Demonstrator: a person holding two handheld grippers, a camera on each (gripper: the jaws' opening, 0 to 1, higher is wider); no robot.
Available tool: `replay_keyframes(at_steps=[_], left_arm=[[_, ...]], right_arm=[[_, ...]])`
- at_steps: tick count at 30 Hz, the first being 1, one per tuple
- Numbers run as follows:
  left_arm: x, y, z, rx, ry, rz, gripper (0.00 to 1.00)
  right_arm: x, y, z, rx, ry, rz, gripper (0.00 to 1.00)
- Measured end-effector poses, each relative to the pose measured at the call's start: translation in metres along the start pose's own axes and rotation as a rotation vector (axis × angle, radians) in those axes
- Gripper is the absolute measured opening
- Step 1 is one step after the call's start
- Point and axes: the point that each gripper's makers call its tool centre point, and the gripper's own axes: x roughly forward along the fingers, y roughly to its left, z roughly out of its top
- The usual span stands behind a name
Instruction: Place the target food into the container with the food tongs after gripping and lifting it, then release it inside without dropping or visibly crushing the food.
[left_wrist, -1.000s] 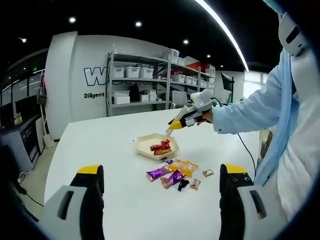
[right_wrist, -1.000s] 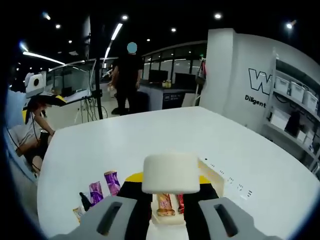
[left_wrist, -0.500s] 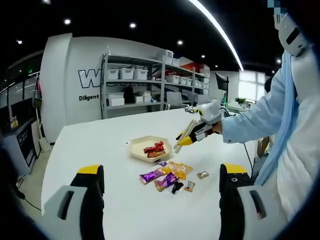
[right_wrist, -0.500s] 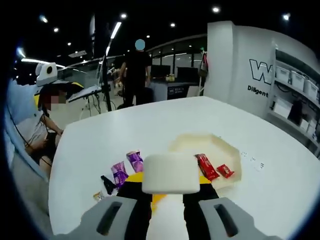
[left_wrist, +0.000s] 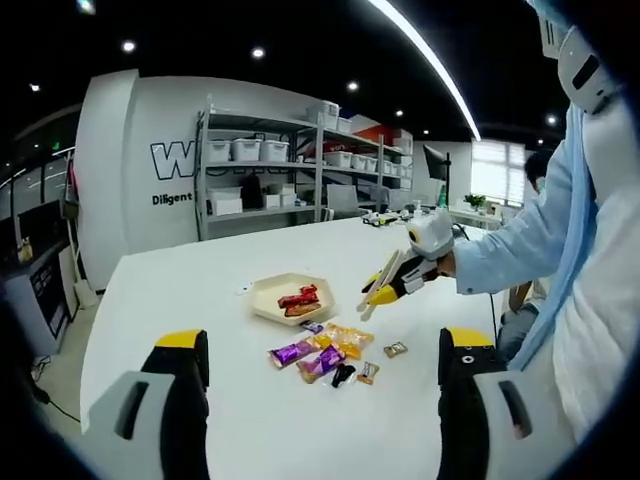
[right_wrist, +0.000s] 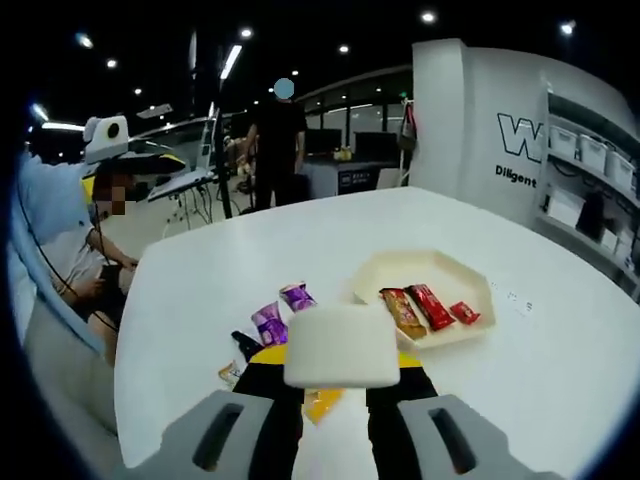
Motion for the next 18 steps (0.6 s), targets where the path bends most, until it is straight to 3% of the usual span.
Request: replay_keyframes(at_steps=[18], left_arm=[[0.001, -0.01, 0.003, 0.006, -0.006, -0.015, 0.93]], right_arm=[[-0.021, 0.027, -0.036, 0.031, 0.024, 0.05, 0.18]])
